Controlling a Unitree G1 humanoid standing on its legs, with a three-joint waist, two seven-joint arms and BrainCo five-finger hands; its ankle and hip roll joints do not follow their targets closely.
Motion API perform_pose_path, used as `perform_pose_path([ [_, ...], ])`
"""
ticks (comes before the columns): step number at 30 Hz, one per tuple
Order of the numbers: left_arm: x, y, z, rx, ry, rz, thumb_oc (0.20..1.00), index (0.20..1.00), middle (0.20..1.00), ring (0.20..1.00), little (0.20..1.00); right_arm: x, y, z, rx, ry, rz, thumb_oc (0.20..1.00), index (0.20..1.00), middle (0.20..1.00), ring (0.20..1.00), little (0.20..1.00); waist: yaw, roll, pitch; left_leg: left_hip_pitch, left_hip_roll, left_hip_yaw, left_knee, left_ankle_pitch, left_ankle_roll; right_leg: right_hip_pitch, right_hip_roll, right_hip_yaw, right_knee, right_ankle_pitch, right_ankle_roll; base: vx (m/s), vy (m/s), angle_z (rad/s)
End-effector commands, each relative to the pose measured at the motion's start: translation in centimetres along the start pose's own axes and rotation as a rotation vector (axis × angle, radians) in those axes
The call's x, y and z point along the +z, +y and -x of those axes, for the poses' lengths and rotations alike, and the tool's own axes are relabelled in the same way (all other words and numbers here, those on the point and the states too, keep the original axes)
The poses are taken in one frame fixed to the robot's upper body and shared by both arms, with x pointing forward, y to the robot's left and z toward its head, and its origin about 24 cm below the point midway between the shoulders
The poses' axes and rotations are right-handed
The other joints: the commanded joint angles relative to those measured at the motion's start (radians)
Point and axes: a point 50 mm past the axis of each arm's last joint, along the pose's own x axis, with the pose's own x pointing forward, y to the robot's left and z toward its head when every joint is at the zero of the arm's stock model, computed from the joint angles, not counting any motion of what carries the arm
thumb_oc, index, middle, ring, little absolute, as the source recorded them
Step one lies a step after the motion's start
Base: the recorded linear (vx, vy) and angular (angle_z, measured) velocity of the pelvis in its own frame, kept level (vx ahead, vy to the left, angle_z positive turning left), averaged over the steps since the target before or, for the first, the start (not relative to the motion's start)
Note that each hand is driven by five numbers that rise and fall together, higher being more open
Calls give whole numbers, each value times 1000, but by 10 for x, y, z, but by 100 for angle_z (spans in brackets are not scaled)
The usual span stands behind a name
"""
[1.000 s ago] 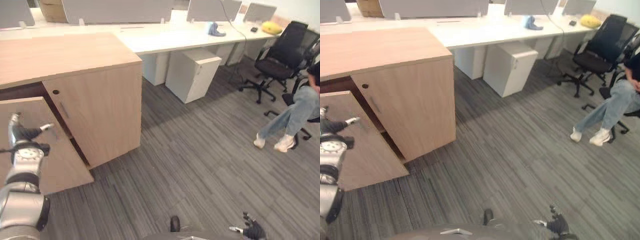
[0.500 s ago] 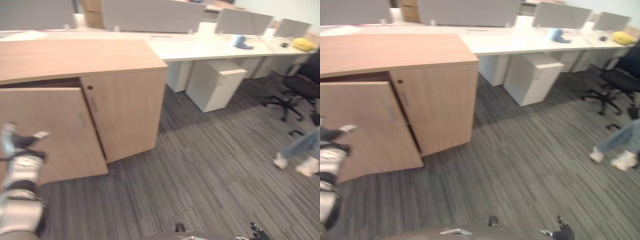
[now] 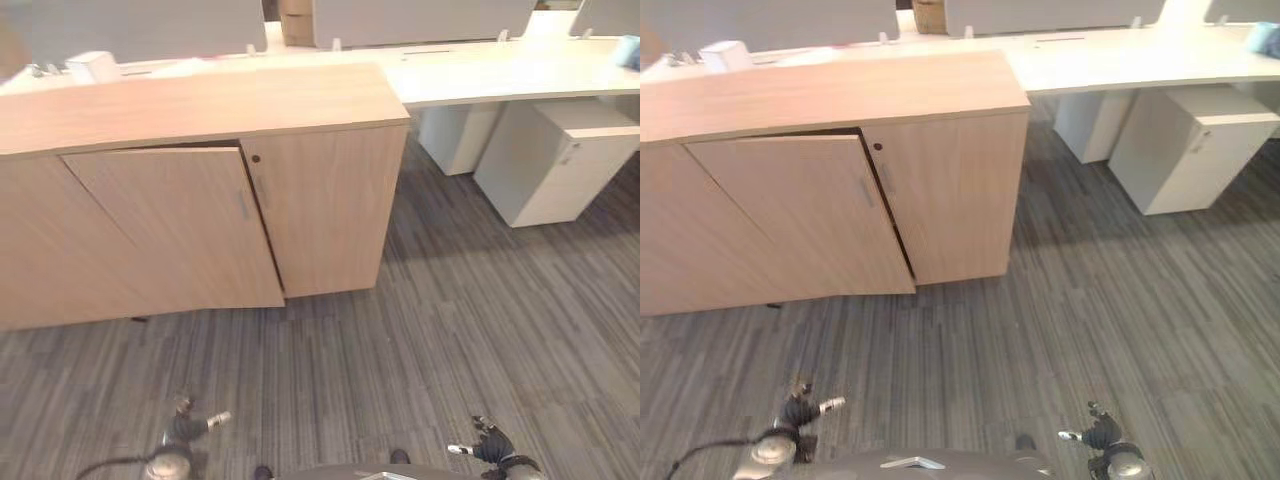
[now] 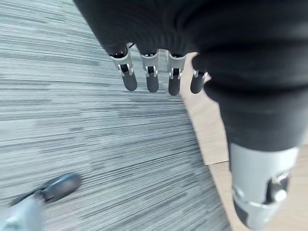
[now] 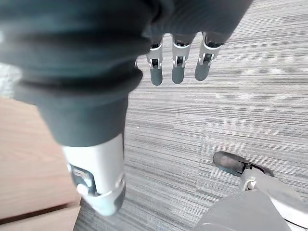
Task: Put the empty folder in the office cabinet
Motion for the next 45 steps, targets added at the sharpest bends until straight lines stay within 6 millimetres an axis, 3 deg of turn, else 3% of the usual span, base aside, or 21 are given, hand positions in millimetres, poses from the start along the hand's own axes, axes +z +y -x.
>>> perform_pose_path([
  [1,37,33,-9,43,-46,-145,1000,1000,1000,1000,1000,15,0,-4,28,-34,160,1000,1000,1000,1000,1000,-22,-91,5,-43,17,-11,110,36,-45,-8,-32,18,36,-3,22,-47,-61,22],
  [3,27,26,-9,25,-6,-145,1000,1000,1000,1000,1000,22,0,-6,33,-45,193,1000,1000,1000,1000,1000,-11,-95,16,-61,1,-29,144,26,-38,-4,-28,17,32,-3,14,-77,-118,20],
  [4,12,13,-9,-4,59,-165,1000,1000,1000,1000,1000,28,1,-9,41,-50,229,1000,1000,1000,1000,1000,3,-107,30,-83,-70,-93,178,-21,-15,-4,-29,17,25,1,2,-150,-282,12],
  [5,-2,3,-7,-30,122,-178,1000,1000,1000,1000,1000,32,7,-13,55,-46,231,1000,1000,1000,1000,1000,21,-121,32,-99,-177,-153,180,-77,21,-15,-21,28,22,12,-11,-101,-200,15],
  [6,-2,3,-7,-29,122,-178,1000,1000,1000,1000,1000,32,7,-13,55,-47,231,1000,1000,1000,1000,1000,18,-122,34,-98,-179,-155,186,-83,24,-10,-23,26,21,9,-9,-53,-166,12],
  [8,-14,-6,-6,-45,183,-181,1000,1000,1000,1000,1000,28,16,-17,73,-2,235,1000,1000,1000,1000,1000,36,-129,34,-120,-280,-196,186,-109,55,-24,-7,33,23,19,-17,-28,-81,-17],
  [9,-25,-18,-4,-82,239,-156,1000,1000,1000,1000,1000,20,22,-19,73,58,209,1000,1000,1000,1000,1000,39,-114,22,-100,-319,-192,141,-109,88,-38,19,37,27,21,-23,-13,-34,-17],
  [11,-32,-24,-1,-106,269,-153,1000,1000,1000,1000,1000,16,25,-19,72,86,189,1000,1000,1000,1000,1000,40,-99,14,-59,-318,-181,78,-103,105,-36,37,44,27,18,-27,37,31,-13],
  [14,-41,-31,2,-121,317,-121,1000,1000,1000,1000,1000,-7,37,-15,72,201,101,1000,1000,1000,1000,1000,38,-92,-36,-10,-319,-198,-28,-71,110,-34,49,35,17,15,-29,80,33,-21],
  [26,-33,-35,-2,-154,283,-157,1000,1000,1000,1000,1000,-11,51,-14,124,219,99,1000,1000,1000,1000,1000,66,-111,-58,36,-307,-186,-41,-88,112,8,40,27,23,12,-26,41,8,4],
  [30,-35,-32,-1,-150,294,-162,1000,1000,1000,1000,1000,-15,52,-13,125,232,85,1000,1000,1000,1000,1000,65,-111,-61,44,-304,-186,-41,-93,111,16,40,28,19,10,-25,34,7,-4],
  [33,-54,-23,8,-125,378,-189,1000,1000,1000,1000,1000,-17,52,-12,132,241,98,1000,1000,1000,1000,1000,67,-109,-70,51,-300,-186,-41,-98,110,26,42,32,14,6,-25,57,22,-4],
  [45,-55,-23,9,-119,374,-135,1000,1000,1000,1000,1000,-24,48,-9,120,265,76,1000,1000,1000,1000,1000,71,-103,-70,60,-295,-195,-41,-101,106,35,43,24,11,-1,-26,12,5,1],
])
